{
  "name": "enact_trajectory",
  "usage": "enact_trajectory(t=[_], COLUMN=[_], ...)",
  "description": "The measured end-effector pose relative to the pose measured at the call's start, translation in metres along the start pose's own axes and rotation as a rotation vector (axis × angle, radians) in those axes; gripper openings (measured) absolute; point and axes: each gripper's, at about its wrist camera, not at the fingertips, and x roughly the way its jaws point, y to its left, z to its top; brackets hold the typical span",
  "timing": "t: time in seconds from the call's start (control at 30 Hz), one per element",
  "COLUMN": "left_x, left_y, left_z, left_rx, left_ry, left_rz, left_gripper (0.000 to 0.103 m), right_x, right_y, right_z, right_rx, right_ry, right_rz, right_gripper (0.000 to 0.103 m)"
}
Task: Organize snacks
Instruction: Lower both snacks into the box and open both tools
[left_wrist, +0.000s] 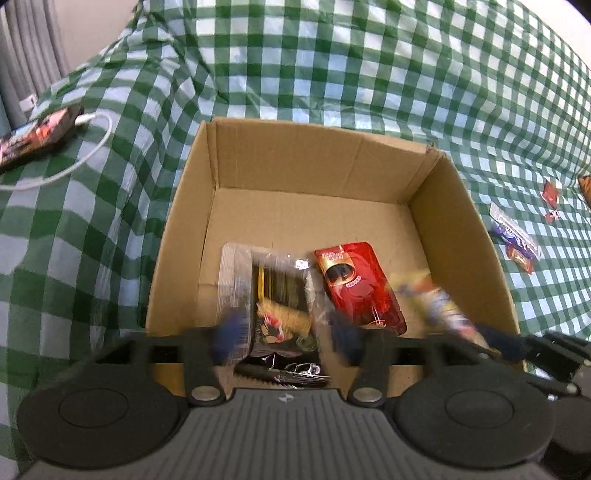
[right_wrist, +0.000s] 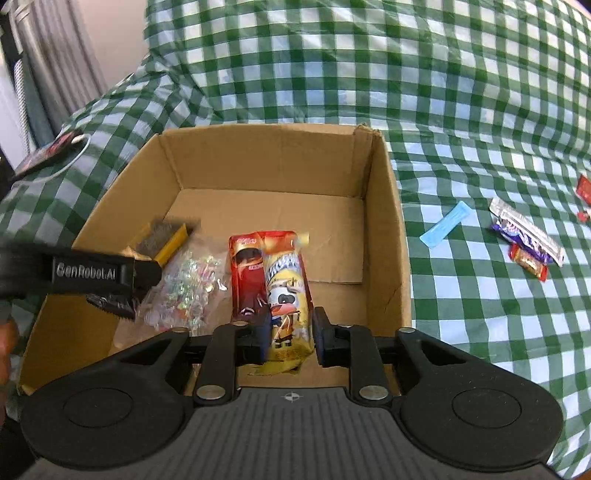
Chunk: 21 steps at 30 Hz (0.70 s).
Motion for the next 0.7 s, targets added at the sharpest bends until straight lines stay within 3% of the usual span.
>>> enact_trajectory(t=[0.03,0.07,0.13,0.27,0.47,0.7], left_x=[-0.005,-0.012,-0.024,-0.045,-0.088,-0.132], left_y=[0.000,0.001,-0.001,0.002,0.009,0.005], left_z=[-0.001,-0.003,-0.009,-0.029,-0.061,-0.095], left_rx=[-0.001,-0.004,0.028,0.051,-0.012,-0.039], left_ry=[-0.021,-0.057,-0.085,-0.077,-0.077,-0.109], left_rz=[0.014,0.030,0.046,0.056,0.032,0.046], left_gripper=[0.102,0.103,0.103,0.103,0.103,0.103], right_x=[-0.001,-0.003,-0.011,-0.030,-0.071,-0.121], right_y=[-0.001,-0.003,-0.005,-0.005,-0.005,0.009], right_z=[0.002,0.003,0.003,-0.008,-0.034,-0.062], right_rx=[0.018,0.038,0.053,0.029,0.007,-0.046], right_ry=[0.001,-0.002,-0.017,-0.017,-0.030,-0.081], right_rz=[-0.002,-0.008,-0.020,-0.029,-0.035,-0.047], right_gripper=[0.053,0.068,0.076,0.085,0.093,0.096])
